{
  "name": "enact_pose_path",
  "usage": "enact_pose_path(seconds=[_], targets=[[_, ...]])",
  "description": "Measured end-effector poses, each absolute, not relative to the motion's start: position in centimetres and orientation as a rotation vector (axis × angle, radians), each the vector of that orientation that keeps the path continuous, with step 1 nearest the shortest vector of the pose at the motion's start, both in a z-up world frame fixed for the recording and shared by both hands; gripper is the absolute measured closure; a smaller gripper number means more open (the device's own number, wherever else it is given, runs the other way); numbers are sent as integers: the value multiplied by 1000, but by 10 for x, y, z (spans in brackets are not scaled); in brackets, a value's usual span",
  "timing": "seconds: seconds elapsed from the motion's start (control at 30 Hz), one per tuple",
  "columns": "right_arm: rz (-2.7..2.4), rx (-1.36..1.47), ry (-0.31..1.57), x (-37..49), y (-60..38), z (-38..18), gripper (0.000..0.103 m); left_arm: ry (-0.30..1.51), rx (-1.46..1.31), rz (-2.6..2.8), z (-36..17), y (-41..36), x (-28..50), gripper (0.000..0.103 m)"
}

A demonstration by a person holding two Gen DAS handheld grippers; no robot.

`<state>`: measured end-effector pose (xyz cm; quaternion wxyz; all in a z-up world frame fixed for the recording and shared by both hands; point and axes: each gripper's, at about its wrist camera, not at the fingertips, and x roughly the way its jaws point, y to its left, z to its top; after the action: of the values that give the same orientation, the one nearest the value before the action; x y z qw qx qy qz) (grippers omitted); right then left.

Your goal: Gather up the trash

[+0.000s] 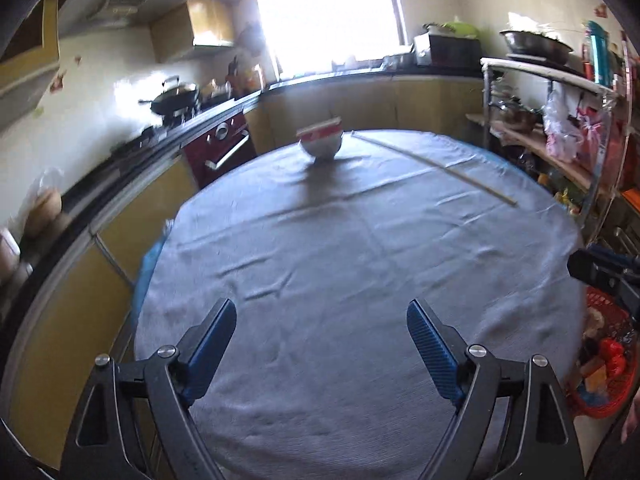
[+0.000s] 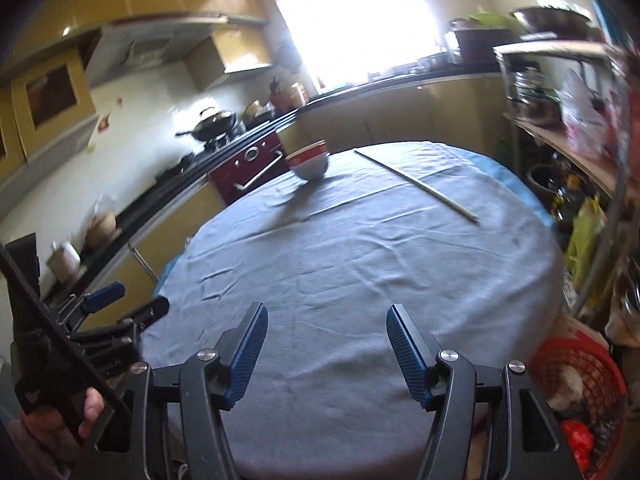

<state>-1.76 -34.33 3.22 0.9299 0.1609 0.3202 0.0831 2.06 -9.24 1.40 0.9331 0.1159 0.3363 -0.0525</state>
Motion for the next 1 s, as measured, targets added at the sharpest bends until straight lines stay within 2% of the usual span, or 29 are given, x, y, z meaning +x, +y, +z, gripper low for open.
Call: enact_pose_path(seconds=[0.4,1.0], targets=[[159,175,761,30,-264,-10,37,769,131,-62,-26,-44,58,16],[98,196,832,62,-279,-44,37,841,134,-33,-53,-49,92,16]])
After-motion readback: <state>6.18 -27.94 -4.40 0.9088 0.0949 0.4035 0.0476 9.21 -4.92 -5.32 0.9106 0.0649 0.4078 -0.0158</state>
